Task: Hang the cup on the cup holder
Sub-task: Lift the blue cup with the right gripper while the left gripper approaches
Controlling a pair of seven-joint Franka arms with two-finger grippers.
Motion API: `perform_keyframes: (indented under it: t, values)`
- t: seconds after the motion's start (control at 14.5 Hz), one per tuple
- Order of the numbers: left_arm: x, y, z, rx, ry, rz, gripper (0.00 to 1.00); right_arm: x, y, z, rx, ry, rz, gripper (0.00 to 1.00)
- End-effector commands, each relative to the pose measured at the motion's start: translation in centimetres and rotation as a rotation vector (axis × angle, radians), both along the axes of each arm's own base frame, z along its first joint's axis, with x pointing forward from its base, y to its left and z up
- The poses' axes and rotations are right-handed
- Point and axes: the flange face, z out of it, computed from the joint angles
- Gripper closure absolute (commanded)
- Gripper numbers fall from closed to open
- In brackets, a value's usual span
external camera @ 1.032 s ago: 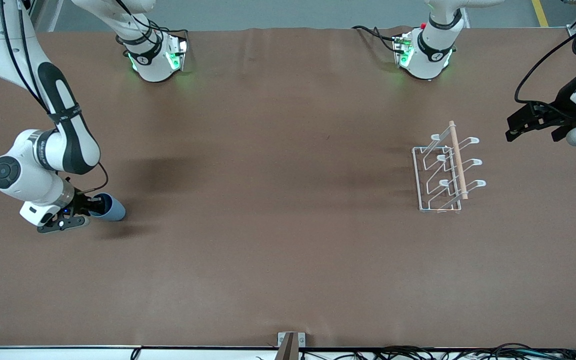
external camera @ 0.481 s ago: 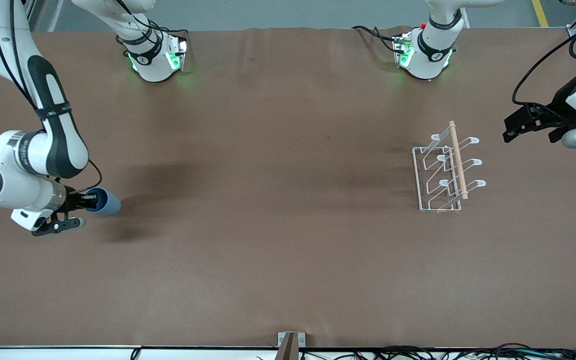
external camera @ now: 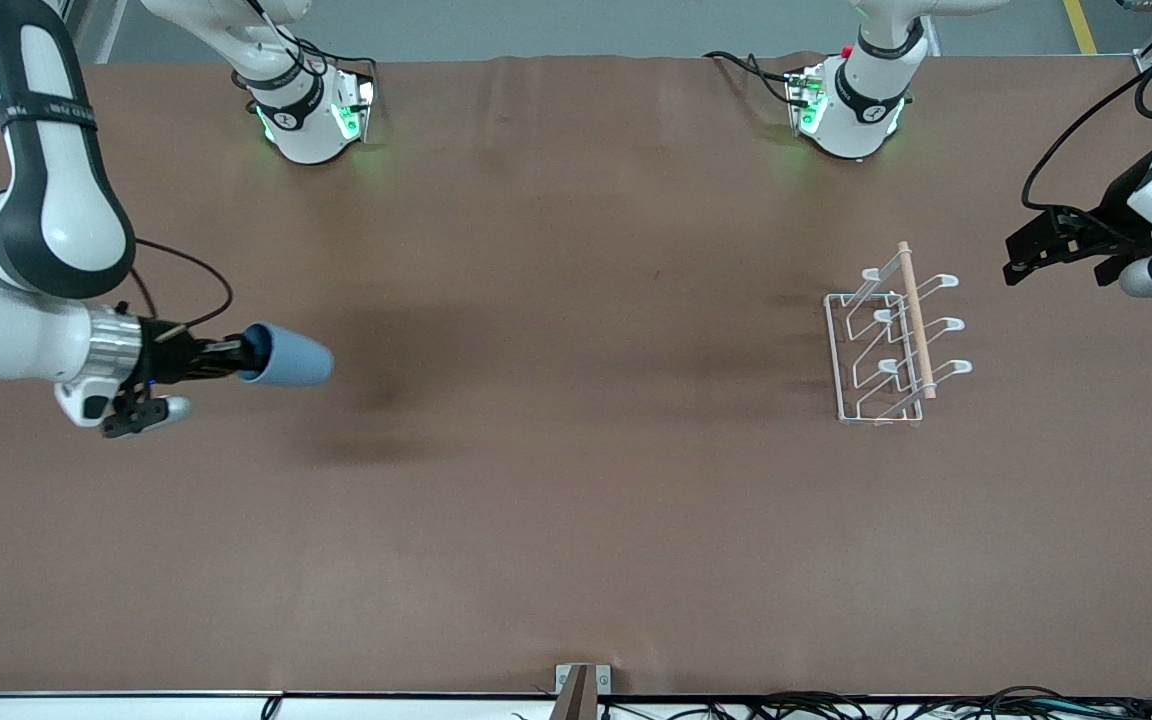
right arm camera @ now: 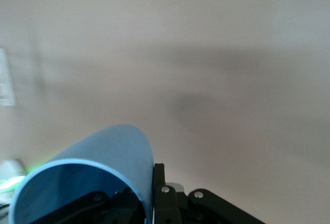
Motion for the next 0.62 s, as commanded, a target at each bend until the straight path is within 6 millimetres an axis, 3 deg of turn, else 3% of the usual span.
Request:
perform_keyframes:
  t: [0.0,0.21,0.34,0.55]
  values:
    - [0.0,-0.5,0.7,0.02,-0.009,-0.025,0.0,-1.9,8.1,1.4,0.118,0.1,-0.064,0.99]
    - [-0.1,-0.7,1.0,0.022,-0.016,-0.08,0.0,-3.6,17.3,3.0,0.302,0.156,-0.093,0.99]
    - [-0.5,-2.5,0.9,0.022,-0.007,-0.149,0.0,-5.0,22.1,3.7,0.413,0.187,-0.1,0.99]
    - [-1.0,-4.3,0.3,0.012,0.026,-0.464,0.0,-6.9,27.6,4.1,0.582,0.277,-0.148,0.99]
